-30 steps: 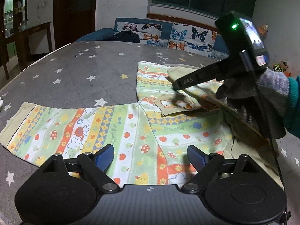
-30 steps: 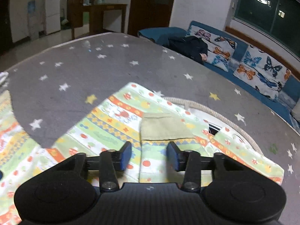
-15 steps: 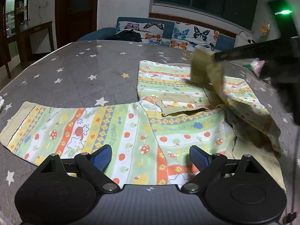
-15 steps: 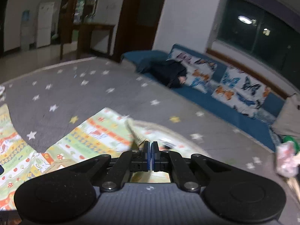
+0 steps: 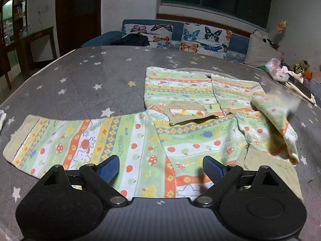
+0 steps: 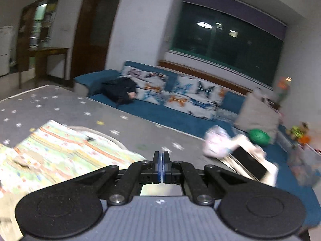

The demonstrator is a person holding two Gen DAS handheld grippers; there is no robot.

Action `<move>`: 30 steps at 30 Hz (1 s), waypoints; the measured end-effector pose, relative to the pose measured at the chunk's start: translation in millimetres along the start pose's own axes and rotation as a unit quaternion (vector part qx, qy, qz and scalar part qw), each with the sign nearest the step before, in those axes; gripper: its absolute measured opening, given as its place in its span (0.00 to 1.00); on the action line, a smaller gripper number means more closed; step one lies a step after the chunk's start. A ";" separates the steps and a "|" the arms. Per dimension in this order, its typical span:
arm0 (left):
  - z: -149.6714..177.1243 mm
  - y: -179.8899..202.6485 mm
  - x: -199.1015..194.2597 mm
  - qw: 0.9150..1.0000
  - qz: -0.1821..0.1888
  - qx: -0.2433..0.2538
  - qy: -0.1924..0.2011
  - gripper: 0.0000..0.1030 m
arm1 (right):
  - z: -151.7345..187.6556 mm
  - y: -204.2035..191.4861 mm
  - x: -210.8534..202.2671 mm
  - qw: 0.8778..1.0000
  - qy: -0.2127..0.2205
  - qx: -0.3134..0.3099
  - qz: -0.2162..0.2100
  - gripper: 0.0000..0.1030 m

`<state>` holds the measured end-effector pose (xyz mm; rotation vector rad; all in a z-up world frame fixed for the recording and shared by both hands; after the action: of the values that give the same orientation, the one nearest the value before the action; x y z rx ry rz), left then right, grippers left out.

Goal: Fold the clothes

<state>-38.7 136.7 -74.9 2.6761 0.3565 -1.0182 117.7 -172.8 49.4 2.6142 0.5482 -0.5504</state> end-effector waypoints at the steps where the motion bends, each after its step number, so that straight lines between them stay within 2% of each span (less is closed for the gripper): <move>1: -1.3 2.6 -2.5 1.000 0.004 0.004 0.003 0.89 | 10.9 8.2 -5.9 1.000 -0.006 0.005 0.008 0.01; 5: -6.2 23.4 -12.2 0.999 0.032 0.023 0.006 0.89 | 53.0 28.3 -15.1 0.998 -0.045 0.025 0.023 0.01; 8: -7.4 48.6 -20.7 0.997 0.062 0.046 0.011 0.89 | 70.5 29.9 -9.5 0.996 -0.067 0.051 0.008 0.08; 11: -6.1 69.8 -25.4 0.994 0.085 0.064 0.012 0.89 | 77.7 19.5 7.2 0.994 -0.080 0.066 -0.018 0.15; 13: -2.4 80.7 -25.8 0.993 0.094 0.076 0.008 0.89 | 80.7 9.4 20.1 0.993 -0.088 0.069 -0.036 0.26; 15: 1.8 90.6 -25.6 0.991 0.103 0.088 0.005 0.89 | 80.9 0.9 37.7 0.992 -0.095 0.073 -0.050 0.27; 16: 4.3 94.3 -24.7 0.990 0.107 0.093 0.002 0.89 | 80.4 -2.9 47.3 0.991 -0.099 0.075 -0.055 0.31; 18: 9.6 101.1 -22.7 0.988 0.115 0.104 -0.004 0.89 | 80.3 -7.4 63.8 0.989 -0.104 0.082 -0.058 0.36; 23: 21.9 114.0 -22.0 0.983 0.131 0.130 -0.015 0.89 | 87.1 -11.8 108.1 0.984 -0.134 0.101 -0.057 0.41; 27: 26.8 119.8 -24.8 0.979 0.141 0.148 -0.013 0.91 | 95.0 -14.7 121.3 0.980 -0.146 0.119 -0.062 0.35; 28: 27.5 122.2 -24.8 0.978 0.144 0.151 -0.013 0.91 | 95.1 -16.0 120.1 0.980 -0.143 0.122 -0.069 0.24; 29: 28.2 124.7 -24.7 0.977 0.149 0.155 -0.014 0.91 | 95.0 -18.3 117.9 0.979 -0.140 0.123 -0.079 0.19; 30: 29.4 128.3 -24.3 0.975 0.153 0.161 -0.015 0.91 | 94.7 -20.0 116.1 0.979 -0.139 0.121 -0.085 0.09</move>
<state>-34.0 3.7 -60.6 2.8654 -0.2456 -1.0932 179.4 -166.5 -88.5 2.6613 0.6518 -1.0805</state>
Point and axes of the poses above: each gripper's, at about its wrist camera, not at the fingertips, and x roughly the way its jaws point, y to its right, z to its underside, the point moved 8 cm from there along x, roughly the way its jaws point, and after that the axes turned 6 degrees about -x, right-handed, at the moved point
